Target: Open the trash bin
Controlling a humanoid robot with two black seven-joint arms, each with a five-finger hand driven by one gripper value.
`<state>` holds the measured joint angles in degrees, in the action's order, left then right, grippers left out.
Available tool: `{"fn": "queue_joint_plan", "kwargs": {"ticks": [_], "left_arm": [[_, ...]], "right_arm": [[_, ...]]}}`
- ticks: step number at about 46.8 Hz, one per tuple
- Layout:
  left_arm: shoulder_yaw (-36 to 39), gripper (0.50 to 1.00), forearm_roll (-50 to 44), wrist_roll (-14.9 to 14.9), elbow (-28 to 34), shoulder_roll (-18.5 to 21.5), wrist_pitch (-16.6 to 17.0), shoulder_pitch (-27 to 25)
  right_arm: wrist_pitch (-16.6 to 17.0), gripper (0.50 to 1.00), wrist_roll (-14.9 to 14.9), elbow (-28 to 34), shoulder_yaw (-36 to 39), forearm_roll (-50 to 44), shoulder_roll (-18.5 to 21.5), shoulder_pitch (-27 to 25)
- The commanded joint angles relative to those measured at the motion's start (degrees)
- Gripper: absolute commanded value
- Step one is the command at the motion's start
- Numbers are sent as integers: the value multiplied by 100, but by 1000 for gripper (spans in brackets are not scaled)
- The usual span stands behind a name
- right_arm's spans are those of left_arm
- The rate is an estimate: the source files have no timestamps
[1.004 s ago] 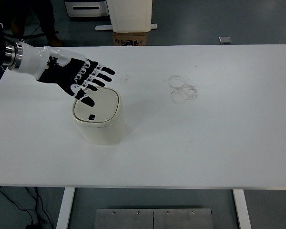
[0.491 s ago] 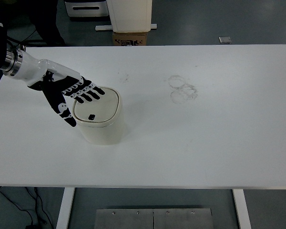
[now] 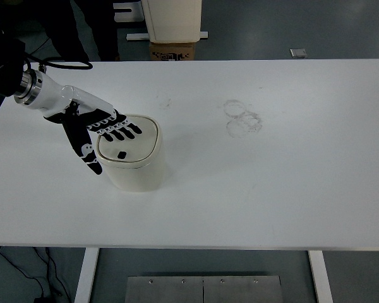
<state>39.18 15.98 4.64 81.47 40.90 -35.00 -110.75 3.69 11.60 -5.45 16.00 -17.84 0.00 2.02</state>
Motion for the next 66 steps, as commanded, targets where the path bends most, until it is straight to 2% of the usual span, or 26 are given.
{"fn": "queue_joint_plan", "kwargs": {"ticks": [1, 18, 37, 50, 57, 66], "left_arm": [[2, 1000, 1, 2, 1, -12, 0, 1], [2, 1000, 1, 2, 10, -179, 0, 142], [-68, 1000, -34, 2, -210, -126, 0, 89], [-446, 1000, -305, -24, -956, -162, 0, 238], [-894, 1000, -1052, -33, -1598, -91, 0, 659], [-1878, 1000, -1686, -42, -2600, 23, 0, 1503]], "right_arm": [[0, 991, 0, 0, 0, 0, 0, 0], [0, 991, 0, 0, 0, 0, 0, 0], [0, 991, 0, 0, -9, 0, 0, 0], [0, 991, 0, 0, 0, 0, 0, 0], [0, 991, 0, 0, -9, 0, 0, 0], [0, 991, 0, 0, -9, 0, 0, 0]]}}
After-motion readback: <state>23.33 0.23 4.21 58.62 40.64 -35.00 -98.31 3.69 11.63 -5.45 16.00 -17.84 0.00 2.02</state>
